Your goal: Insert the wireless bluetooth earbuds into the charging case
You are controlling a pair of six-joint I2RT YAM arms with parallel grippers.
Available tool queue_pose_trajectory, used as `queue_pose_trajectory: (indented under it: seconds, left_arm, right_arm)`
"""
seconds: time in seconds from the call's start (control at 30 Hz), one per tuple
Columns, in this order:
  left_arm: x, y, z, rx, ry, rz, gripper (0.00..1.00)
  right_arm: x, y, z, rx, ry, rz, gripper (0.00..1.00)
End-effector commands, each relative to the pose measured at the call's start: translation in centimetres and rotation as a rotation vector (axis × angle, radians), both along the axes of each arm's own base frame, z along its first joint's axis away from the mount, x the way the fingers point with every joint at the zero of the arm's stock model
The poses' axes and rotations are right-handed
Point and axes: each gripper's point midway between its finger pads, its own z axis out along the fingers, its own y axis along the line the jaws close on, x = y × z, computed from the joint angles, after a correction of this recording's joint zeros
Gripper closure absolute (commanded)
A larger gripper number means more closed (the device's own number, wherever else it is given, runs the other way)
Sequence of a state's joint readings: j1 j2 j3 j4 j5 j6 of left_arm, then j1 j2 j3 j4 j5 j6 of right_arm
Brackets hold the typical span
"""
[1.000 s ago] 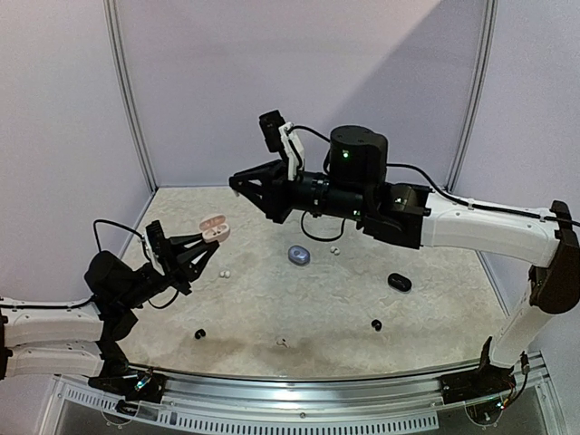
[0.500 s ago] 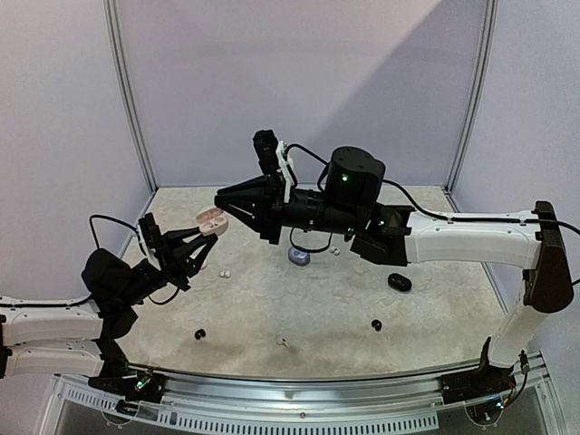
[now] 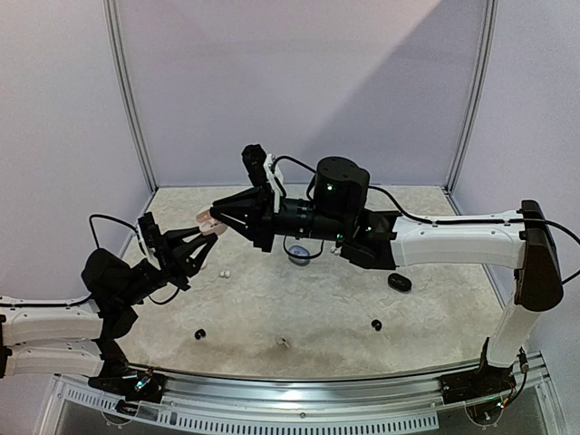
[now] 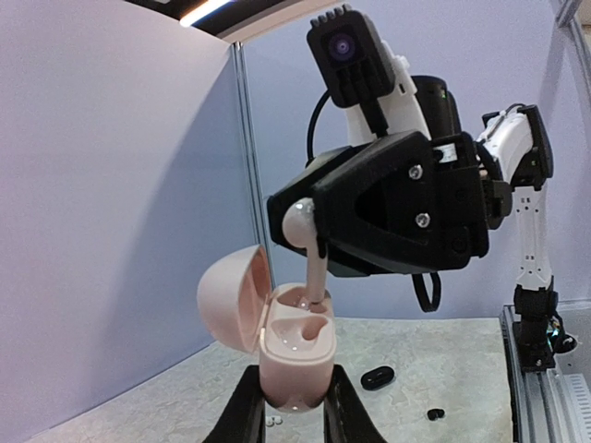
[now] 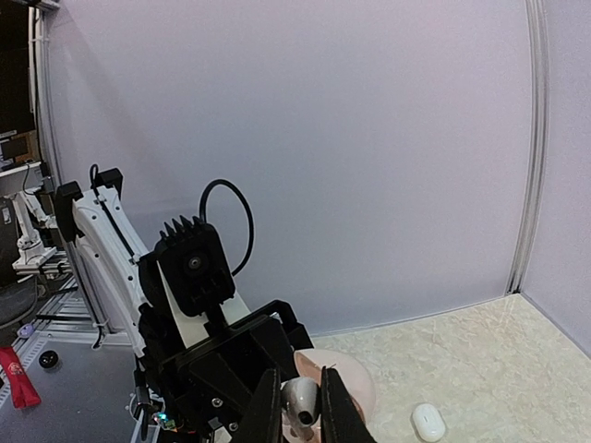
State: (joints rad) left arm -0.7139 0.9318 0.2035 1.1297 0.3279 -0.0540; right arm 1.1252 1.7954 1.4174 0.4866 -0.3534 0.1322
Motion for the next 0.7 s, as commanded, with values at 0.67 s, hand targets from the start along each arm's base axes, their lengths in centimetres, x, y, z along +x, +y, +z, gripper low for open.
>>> queue_pose_trajectory:
  seconds: [0.67]
  left_arm:
    - [-0.4, 0.2, 1.8, -0.054, -0.033, 0.014, 1.00]
  right_arm:
    - [1.0, 1.1, -3.0, -0.043, 0.052, -0.042, 0.99]
